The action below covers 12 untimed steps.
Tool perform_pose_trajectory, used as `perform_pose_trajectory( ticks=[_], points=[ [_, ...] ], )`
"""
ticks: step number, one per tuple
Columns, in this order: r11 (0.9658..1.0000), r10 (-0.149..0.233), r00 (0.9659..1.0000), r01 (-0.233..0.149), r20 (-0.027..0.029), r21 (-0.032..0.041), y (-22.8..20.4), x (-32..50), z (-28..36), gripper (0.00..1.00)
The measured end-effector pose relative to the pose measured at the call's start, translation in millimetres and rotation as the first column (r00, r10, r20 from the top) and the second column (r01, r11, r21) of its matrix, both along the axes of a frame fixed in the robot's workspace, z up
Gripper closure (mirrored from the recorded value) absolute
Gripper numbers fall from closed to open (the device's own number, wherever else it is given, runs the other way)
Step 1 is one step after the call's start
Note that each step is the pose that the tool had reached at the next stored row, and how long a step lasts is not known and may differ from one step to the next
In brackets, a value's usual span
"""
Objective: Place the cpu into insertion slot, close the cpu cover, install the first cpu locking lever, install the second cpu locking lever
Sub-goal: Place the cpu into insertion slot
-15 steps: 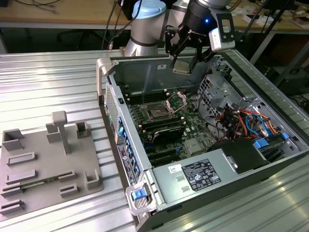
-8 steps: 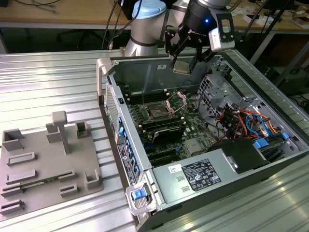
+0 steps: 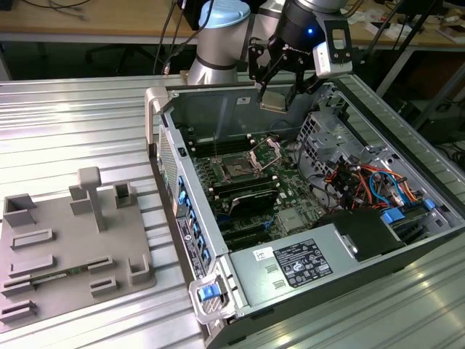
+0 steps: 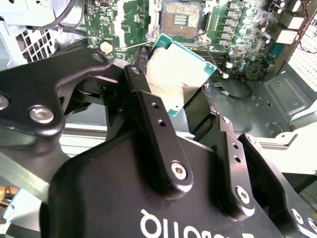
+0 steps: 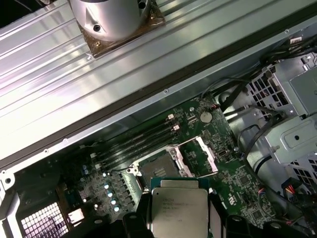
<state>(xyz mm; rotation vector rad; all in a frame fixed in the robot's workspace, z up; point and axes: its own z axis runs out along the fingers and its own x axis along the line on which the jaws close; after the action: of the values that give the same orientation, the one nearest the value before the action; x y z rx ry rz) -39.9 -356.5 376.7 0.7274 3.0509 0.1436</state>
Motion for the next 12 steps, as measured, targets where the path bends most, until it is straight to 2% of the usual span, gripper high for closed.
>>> perform_pose_trajectory(
  ticks=[12],
  points=[
    [0.999,-0.044,0.999,0.044,0.0,0.0,0.0,0.0,0.0,0.45]
  ],
)
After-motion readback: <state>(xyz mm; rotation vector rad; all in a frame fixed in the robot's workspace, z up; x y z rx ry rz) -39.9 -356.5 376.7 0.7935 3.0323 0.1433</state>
